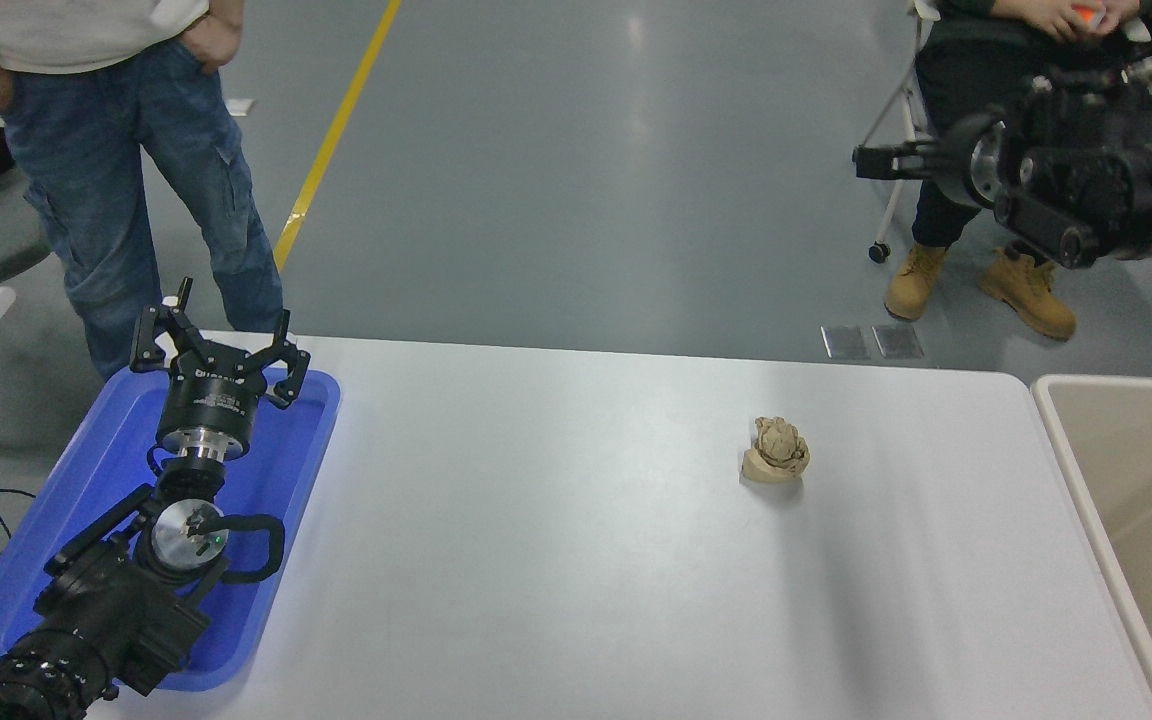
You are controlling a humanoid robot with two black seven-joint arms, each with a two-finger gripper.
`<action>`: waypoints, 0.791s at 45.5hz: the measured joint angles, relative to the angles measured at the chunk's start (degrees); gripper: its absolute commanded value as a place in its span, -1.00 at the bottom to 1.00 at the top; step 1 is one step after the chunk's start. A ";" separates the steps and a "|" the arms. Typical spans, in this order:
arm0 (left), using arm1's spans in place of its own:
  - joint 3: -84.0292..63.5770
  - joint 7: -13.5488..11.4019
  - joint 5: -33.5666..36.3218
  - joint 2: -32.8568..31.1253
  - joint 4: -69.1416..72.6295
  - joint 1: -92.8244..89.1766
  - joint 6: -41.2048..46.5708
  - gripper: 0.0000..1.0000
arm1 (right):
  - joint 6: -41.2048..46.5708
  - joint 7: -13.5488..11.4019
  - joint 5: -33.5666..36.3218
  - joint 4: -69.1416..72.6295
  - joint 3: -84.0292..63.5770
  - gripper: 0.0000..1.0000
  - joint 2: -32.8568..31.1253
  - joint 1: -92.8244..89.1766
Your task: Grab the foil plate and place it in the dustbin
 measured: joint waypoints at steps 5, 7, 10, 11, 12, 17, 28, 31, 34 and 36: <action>0.00 0.00 0.00 -0.01 0.00 0.04 0.00 1.00 | 4.82 -0.02 0.05 4.88 -0.30 1.00 1.00 3.86; 0.00 0.00 0.00 -0.01 0.00 0.04 0.00 1.00 | 7.01 -0.02 0.07 6.98 -0.39 1.00 1.33 5.82; 0.00 0.00 0.00 -0.01 -0.01 0.04 0.00 1.00 | 9.58 -0.02 0.13 9.65 -0.54 1.00 1.68 7.95; 0.00 0.00 -0.01 -0.01 -0.01 0.04 0.00 1.00 | 10.23 0.00 0.13 10.36 -0.56 1.00 1.74 8.56; 0.00 0.00 0.00 -0.01 -0.01 0.04 0.00 1.00 | 10.87 -0.02 0.14 11.04 -0.60 1.00 1.80 9.16; 0.00 0.00 0.00 -0.01 -0.01 0.05 0.00 1.00 | 14.78 -0.01 0.20 14.79 -0.78 1.00 2.01 12.24; 0.00 0.00 0.00 -0.01 -0.01 0.07 0.00 1.00 | 22.73 -0.01 0.28 20.74 -0.82 1.00 1.10 17.22; 0.00 0.00 -0.01 -0.01 -0.01 0.07 0.00 1.00 | 24.62 -0.01 0.30 22.43 -0.74 1.00 0.37 18.36; 0.00 0.00 -0.01 -0.01 -0.01 0.07 0.00 1.00 | 25.95 -0.02 0.32 24.14 -0.67 1.00 -0.51 19.45; 0.00 0.00 0.00 -0.01 -0.01 0.07 0.00 1.00 | 26.73 -0.01 0.33 25.52 -0.65 1.00 -1.21 20.22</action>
